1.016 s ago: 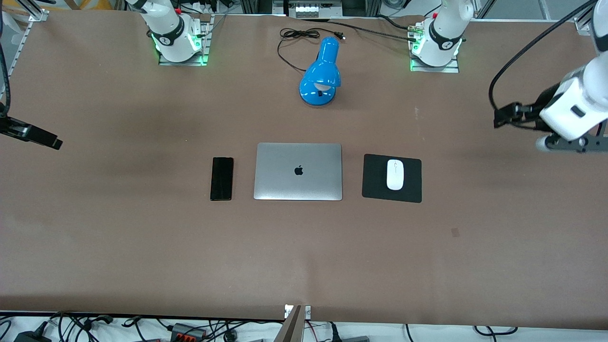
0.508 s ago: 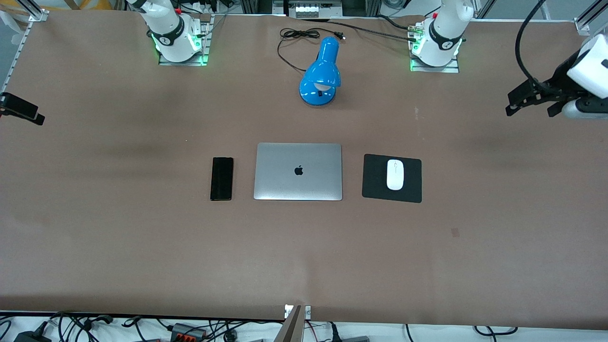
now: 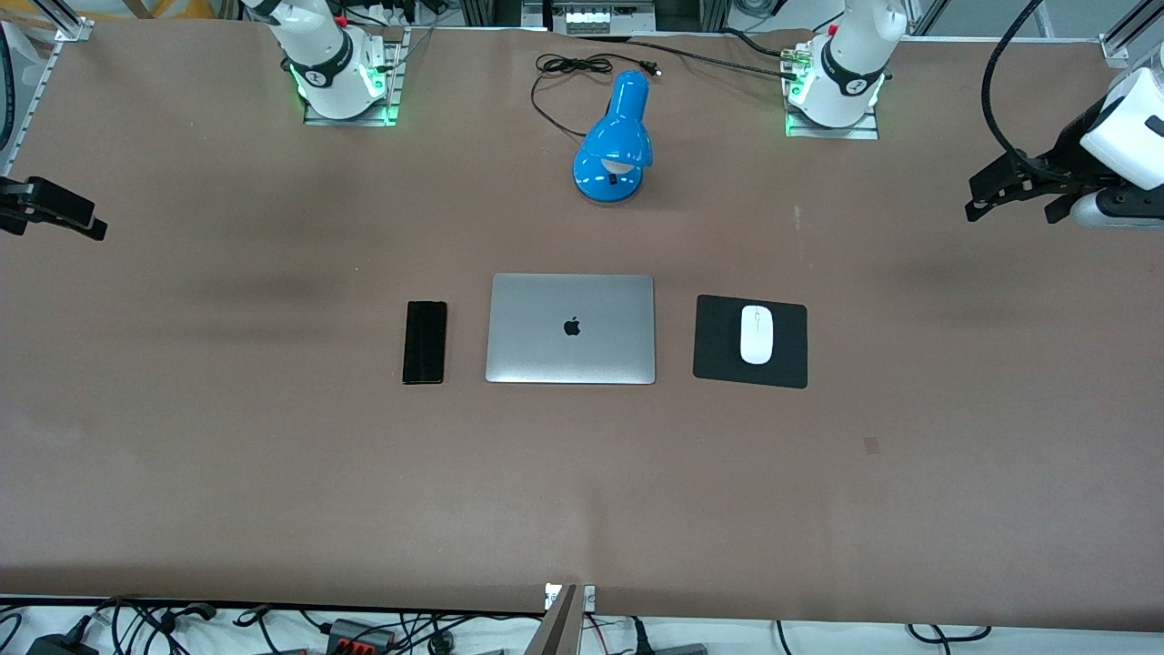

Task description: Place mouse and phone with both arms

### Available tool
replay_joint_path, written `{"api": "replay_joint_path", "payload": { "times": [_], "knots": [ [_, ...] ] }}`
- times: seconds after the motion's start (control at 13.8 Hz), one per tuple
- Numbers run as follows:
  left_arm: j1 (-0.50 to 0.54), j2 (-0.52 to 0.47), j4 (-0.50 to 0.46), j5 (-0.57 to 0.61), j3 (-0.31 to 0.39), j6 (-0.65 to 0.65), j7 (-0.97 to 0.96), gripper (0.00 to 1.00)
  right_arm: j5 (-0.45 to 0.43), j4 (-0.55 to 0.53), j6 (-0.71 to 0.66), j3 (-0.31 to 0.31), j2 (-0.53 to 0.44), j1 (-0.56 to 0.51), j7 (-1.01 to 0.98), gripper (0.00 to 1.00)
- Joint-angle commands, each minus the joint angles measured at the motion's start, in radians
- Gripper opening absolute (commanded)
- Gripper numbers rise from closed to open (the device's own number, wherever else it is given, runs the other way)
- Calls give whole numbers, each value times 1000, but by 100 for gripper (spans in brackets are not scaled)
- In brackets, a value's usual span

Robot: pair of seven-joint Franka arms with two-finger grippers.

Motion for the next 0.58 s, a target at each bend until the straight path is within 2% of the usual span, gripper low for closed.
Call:
{"api": "replay_joint_path", "payload": {
  "times": [0.0,0.51],
  "knots": [
    [-4,-3,0,13,5,-3,18,100,12,11,2,-13,2,-6,-26,100],
    [-6,-3,1,13,3,-9,18,100,-2,11,-28,-16,2,-14,-24,100]
  ]
}}
